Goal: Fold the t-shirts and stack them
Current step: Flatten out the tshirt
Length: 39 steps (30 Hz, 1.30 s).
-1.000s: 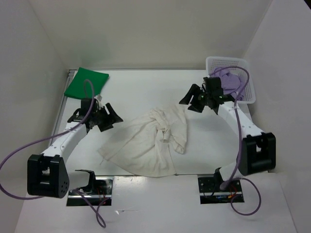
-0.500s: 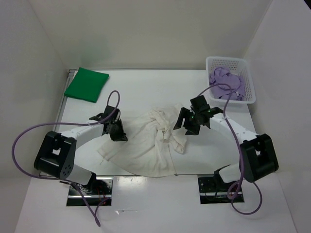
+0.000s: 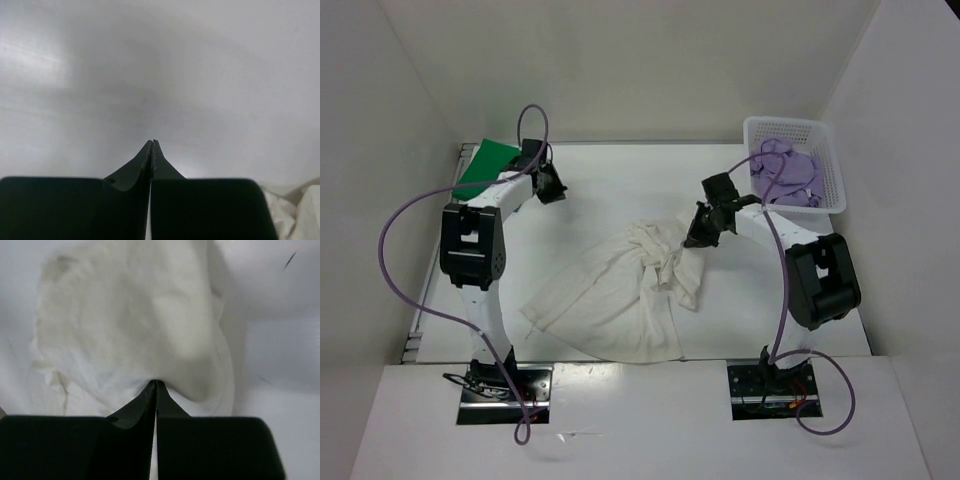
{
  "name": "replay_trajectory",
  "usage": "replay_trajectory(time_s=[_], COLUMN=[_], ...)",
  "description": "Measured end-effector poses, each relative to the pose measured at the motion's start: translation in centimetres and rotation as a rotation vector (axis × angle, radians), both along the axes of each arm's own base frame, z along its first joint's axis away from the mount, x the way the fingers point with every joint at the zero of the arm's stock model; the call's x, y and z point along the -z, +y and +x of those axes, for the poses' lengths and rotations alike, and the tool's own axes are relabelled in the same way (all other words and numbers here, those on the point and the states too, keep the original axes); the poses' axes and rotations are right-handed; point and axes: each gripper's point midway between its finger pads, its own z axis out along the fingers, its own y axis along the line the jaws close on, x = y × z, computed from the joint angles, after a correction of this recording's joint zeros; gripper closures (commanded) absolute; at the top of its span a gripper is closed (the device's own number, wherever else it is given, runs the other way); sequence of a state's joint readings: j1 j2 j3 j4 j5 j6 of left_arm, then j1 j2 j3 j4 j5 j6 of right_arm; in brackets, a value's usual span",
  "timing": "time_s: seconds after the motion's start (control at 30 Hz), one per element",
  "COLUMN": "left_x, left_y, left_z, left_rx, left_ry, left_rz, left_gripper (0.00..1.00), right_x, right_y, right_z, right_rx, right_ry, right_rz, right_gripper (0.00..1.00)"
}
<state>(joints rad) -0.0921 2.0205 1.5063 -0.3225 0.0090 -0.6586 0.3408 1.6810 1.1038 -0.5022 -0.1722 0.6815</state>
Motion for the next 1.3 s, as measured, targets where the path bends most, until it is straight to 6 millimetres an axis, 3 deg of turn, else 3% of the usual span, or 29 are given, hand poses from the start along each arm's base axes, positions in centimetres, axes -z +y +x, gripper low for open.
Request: replay_trajectory(time_s=[0.03, 0.07, 0.1, 0.13, 0.2, 0.33, 0.43, 0.57, 0.67, 0.7, 0.77, 0.83, 0.87, 0.97, 1.0, 1.17, 1.3], left_x=[-0.6, -1.3, -1.8, -2.2, -2.6, -1.8, -0.6, 0.6, 1.7, 2.3, 3.7, 4.6, 4.8, 5.1, 5.0, 5.0, 4.8], left_y=[0.2, 0.1, -0.2, -0.7, -2.1, -5.0, -5.5, -5.7, -7.1, -7.5, -8.1, -8.1, -7.9, -7.2, -6.8, -4.5, -2.2], left_z=[1.4, 2.1, 2.4, 1.8, -1.0, -10.0, -16.1, -21.4, -23.7, -24.3, -25.3, -25.3, -25.0, -24.1, -23.3, -17.5, -11.9], left_rx=[0.002, 0.011, 0.029, 0.052, 0.098, 0.196, 0.231, 0.241, 0.279, 0.293, 0.310, 0.302, 0.291, 0.263, 0.248, 0.136, 0.057], left_ry=[-0.018, -0.037, -0.052, -0.055, -0.046, 0.049, 0.120, 0.191, 0.236, 0.254, 0.300, 0.320, 0.315, 0.305, 0.294, 0.256, 0.200], left_rz=[-0.003, -0.013, -0.020, -0.027, -0.041, -0.064, -0.084, -0.093, -0.094, -0.090, -0.073, -0.055, -0.039, 0.013, 0.028, 0.046, 0.041], left_gripper=[0.90, 0.83, 0.63, 0.50, 0.21, 0.00, 0.00, 0.00, 0.08, 0.13, 0.37, 0.59, 0.75, 0.91, 0.97, 1.00, 1.00], right_x=[-0.8, -1.5, -2.4, -3.1, -4.4, -5.3, -5.0, -3.8, -2.4, -2.0, -1.4, -1.2, -1.3, -1.5, -1.6, -2.2, -3.3], right_y=[-0.4, -0.7, -1.1, -1.3, -0.8, 2.0, 3.9, 4.5, 3.7, 3.4, 2.9, 2.6, 2.4, 2.2, 2.2, 0.9, -2.4], right_z=[1.1, 1.9, 2.8, 3.4, 3.6, 2.1, 1.0, 0.7, 0.7, 0.7, 0.7, 0.9, 0.9, 1.3, 1.4, 2.4, 4.5], right_rx=[0.018, 0.027, 0.036, 0.036, 0.007, -0.127, -0.226, -0.283, -0.284, -0.286, -0.286, -0.281, -0.276, -0.263, -0.259, -0.220, -0.122], right_ry=[-0.027, -0.052, -0.083, -0.109, -0.142, -0.165, -0.155, -0.141, -0.114, -0.107, -0.097, -0.097, -0.099, -0.108, -0.110, -0.113, -0.105], right_rz=[-0.002, -0.008, -0.015, -0.024, -0.038, -0.072, -0.113, -0.174, -0.231, -0.250, -0.280, -0.298, -0.308, -0.322, -0.325, -0.329, -0.261], right_gripper=[0.83, 0.60, 0.52, 0.46, 0.42, 0.38, 0.36, 0.39, 0.53, 0.66, 0.82, 0.90, 0.91, 0.97, 0.98, 1.00, 1.00])
